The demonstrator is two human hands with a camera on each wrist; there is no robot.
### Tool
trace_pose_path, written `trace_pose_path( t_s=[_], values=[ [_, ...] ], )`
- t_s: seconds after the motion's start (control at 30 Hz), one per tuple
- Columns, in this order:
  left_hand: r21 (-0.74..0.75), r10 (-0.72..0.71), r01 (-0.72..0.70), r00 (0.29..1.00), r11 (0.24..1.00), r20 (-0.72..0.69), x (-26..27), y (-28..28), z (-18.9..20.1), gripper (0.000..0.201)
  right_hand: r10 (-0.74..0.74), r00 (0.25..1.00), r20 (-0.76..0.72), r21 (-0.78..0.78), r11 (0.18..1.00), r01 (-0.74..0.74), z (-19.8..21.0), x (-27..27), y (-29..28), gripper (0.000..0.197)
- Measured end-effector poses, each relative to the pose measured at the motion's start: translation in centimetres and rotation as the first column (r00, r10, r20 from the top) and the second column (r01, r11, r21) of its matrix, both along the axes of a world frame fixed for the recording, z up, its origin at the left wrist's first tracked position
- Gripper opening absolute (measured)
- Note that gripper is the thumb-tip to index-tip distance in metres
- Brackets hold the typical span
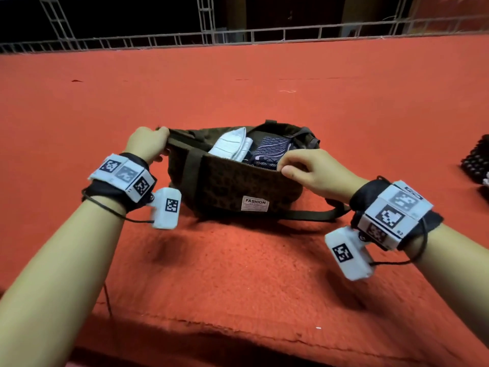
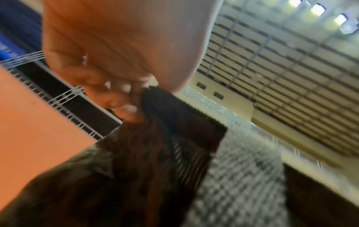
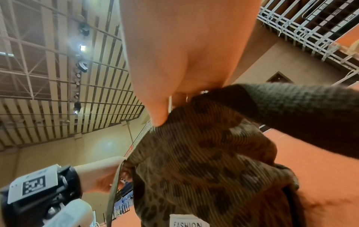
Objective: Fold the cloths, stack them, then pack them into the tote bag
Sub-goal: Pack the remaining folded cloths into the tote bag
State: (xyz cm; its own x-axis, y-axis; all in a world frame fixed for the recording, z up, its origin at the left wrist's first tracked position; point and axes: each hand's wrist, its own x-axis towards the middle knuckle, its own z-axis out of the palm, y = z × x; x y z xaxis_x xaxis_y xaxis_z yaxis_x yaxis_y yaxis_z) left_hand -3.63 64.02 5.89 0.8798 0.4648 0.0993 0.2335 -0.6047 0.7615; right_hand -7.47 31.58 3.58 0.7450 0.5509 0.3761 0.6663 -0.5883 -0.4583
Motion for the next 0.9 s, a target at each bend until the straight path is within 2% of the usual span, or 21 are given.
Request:
trace_pose_path(
  t_s=[0.1, 0.2, 0.3, 0.37, 0.43, 0.5, 0.57, 0.6, 0.63, 0.67, 0.7, 0.73, 0.77, 0.8, 0.83, 0.9],
  values=[
    [0.316, 0.042, -0.005, 0.993, 0.949, -0.111, 0.8, 0.0, -0.2, 0.040, 0.010, 1.000, -0.012, -0.025, 1.000, -0.010, 0.7, 0.3, 0.6, 0.018],
    [0.449, -0.036, 0.062, 0.997, 0.891, -0.065, 1.6, -0.3, -0.1, 0.048, 0.007, 0.999, 0.037, -0.051, 0.999, -0.005, 1.5, 1.5, 2.3, 0.024],
    [0.518, -0.164, 0.187, 0.982, 0.835, -0.090, 2.6, -0.1, 0.5, 0.037, -0.027, 1.000, 0.002, -0.167, 0.986, 0.027, 2.2, 3.0, 5.5, 0.034],
    [0.532, -0.224, 0.289, 0.957, 0.796, -0.184, 2.9, 0.4, 0.7, 0.031, -0.017, 0.998, -0.054, -0.261, 0.965, 0.002, 2.3, 3.7, 7.8, 0.041],
    [0.566, -0.276, 0.391, 0.919, 0.726, -0.280, 3.0, 1.0, 0.7, 0.033, -0.005, 0.994, -0.112, -0.346, 0.938, -0.035, 2.2, 4.4, 9.6, 0.046],
    [0.592, -0.290, 0.477, 0.875, 0.649, -0.387, 3.0, 1.5, 0.9, 0.032, -0.033, 0.984, -0.177, -0.432, 0.901, -0.047, 2.0, 5.0, 10.8, 0.051],
    [0.634, -0.256, 0.516, 0.851, 0.576, -0.459, 3.0, 1.8, 1.3, 0.019, -0.069, 0.973, -0.222, -0.513, 0.857, -0.057, 1.8, 5.5, 11.1, 0.051],
    [0.661, -0.240, 0.515, 0.852, 0.546, -0.465, 3.0, 1.9, 1.7, 0.015, -0.074, 0.969, -0.235, -0.541, 0.838, -0.067, 1.7, 5.6, 11.1, 0.051],
    [0.674, -0.246, 0.497, 0.864, 0.547, -0.439, 3.1, 2.2, 1.9, 0.016, -0.078, 0.966, -0.246, -0.557, 0.827, -0.075, 1.6, 5.7, 11.0, 0.051],
    [0.639, -0.270, 0.466, 0.882, 0.612, -0.385, 3.3, 2.4, 2.4, 0.018, -0.081, 0.963, -0.258, -0.561, 0.823, -0.081, 1.6, 5.8, 10.7, 0.050],
    [0.540, -0.299, 0.420, 0.906, 0.729, -0.300, 3.6, 2.8, 2.8, 0.018, -0.088, 0.957, -0.278, -0.557, 0.826, -0.086, 1.7, 5.8, 10.4, 0.049],
    [0.381, -0.312, 0.359, 0.933, 0.852, -0.181, 3.8, 3.1, 3.3, 0.017, -0.092, 0.949, -0.302, -0.544, 0.834, -0.092, 1.9, 5.9, 10.1, 0.049],
    [0.190, -0.298, 0.303, 0.953, 0.934, -0.052, 4.0, 3.4, 3.8, 0.016, -0.096, 0.939, -0.329, -0.530, 0.842, -0.100, 2.0, 6.0, 9.9, 0.048],
    [-0.009, -0.259, 0.260, 0.965, 0.966, 0.051, 4.0, 3.4, 4.4, 0.015, -0.095, 0.930, -0.354, -0.516, 0.849, -0.109, 2.2, 6.1, 9.7, 0.049],
    [-0.170, -0.213, 0.231, 0.970, 0.958, 0.115, 4.1, 3.4, 4.6, 0.016, -0.099, 0.920, -0.379, -0.506, 0.855, -0.117, 2.3, 6.2, 9.6, 0.050],
    [-0.390, -0.142, 0.191, 0.978, 0.901, 0.151, 4.3, 3.2, 4.4, 0.020, -0.111, 0.906, -0.409, -0.494, 0.861, -0.118, 2.5, 6.3, 9.8, 0.055]
  ],
)
